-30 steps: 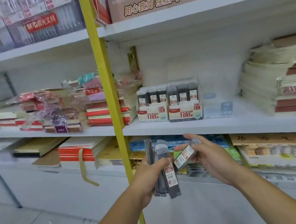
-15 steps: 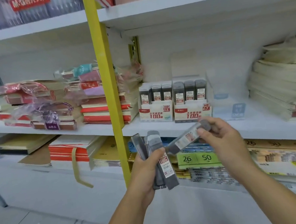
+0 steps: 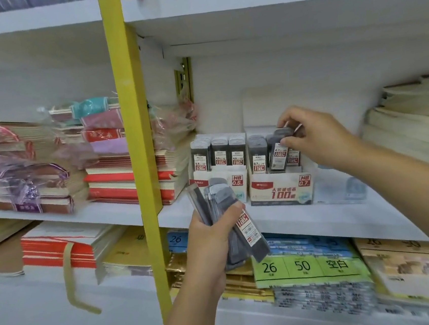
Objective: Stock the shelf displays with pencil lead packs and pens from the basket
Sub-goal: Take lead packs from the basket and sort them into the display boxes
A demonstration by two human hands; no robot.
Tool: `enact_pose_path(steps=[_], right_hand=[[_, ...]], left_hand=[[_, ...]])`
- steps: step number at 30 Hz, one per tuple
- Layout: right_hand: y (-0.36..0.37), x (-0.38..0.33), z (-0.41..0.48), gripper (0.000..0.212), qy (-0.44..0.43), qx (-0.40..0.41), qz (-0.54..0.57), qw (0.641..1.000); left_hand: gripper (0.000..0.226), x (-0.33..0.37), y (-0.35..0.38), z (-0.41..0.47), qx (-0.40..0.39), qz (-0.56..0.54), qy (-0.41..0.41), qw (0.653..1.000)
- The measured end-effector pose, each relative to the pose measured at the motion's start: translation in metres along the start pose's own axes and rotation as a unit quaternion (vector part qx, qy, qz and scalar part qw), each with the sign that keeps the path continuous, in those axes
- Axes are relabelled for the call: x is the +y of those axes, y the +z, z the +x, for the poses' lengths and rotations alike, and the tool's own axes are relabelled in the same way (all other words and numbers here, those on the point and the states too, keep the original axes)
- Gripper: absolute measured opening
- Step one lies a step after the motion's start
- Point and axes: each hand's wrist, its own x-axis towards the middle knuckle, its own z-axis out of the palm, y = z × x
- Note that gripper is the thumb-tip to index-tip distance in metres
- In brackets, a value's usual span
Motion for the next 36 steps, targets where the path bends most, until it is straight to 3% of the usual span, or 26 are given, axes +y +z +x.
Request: enact_pose_path(steps=[3, 5, 8, 11, 13, 16, 19, 22, 28, 31, 33, 36], right_hand=[[0.005, 0.002, 0.009, 0.023, 0.023, -0.058, 0.005, 0.998], [0.007, 0.002, 0.013, 0.012, 0.015, -0.069, -0.079, 0.994], [0.010, -0.006, 0.010, 0.031, -0.012, -0.016, -0.203, 0.979], [0.017, -0.029, -0.023, 0.025, -0.003, 0.099, -0.065, 0.993], [0.033, -0.046, -0.059, 0.020, 0.019, 0.046, 0.107, 0.993], [0.058, -0.065, -0.106, 0.038, 0.058, -0.095, 0.249, 0.962], [0.069, -0.065, -0.123, 0.057, 0.104, -0.118, 0.354, 0.922], [0.068, -0.062, -0.127, 0.060, 0.108, -0.124, 0.381, 0.910], [0.060, -0.060, -0.128, 0.044, 0.135, -0.062, 0.461, 0.875], [0.047, -0.063, -0.122, 0.032, 0.136, -0.006, 0.438, 0.889], [0.030, -0.060, -0.111, 0.027, 0.124, 0.082, 0.413, 0.899], [-0.005, -0.050, -0.080, 0.035, 0.047, 0.184, 0.325, 0.926]], left_hand=[[0.050, -0.001, -0.001, 0.006, 0.003, 0.001, 0.004, 1.000], [0.059, 0.000, -0.001, 0.007, -0.007, -0.001, 0.003, 1.000], [0.066, 0.003, 0.000, 0.004, -0.022, -0.012, 0.002, 1.000], [0.067, 0.007, 0.000, 0.001, -0.038, -0.028, 0.000, 0.999], [0.066, 0.007, 0.000, -0.002, -0.046, -0.027, -0.009, 0.999], [0.064, 0.007, 0.002, -0.009, -0.064, -0.028, -0.007, 0.998], [0.055, 0.006, 0.005, -0.017, -0.070, -0.019, 0.007, 0.997], [0.055, 0.005, 0.009, -0.025, -0.069, -0.006, -0.001, 0.998], [0.065, 0.010, 0.005, -0.029, -0.059, 0.012, -0.022, 0.998], [0.066, 0.011, -0.002, -0.029, -0.041, 0.030, -0.018, 0.999], [0.066, 0.012, -0.002, -0.029, -0.035, 0.051, -0.004, 0.998], [0.062, 0.013, -0.002, -0.027, -0.039, 0.062, 0.015, 0.997]])
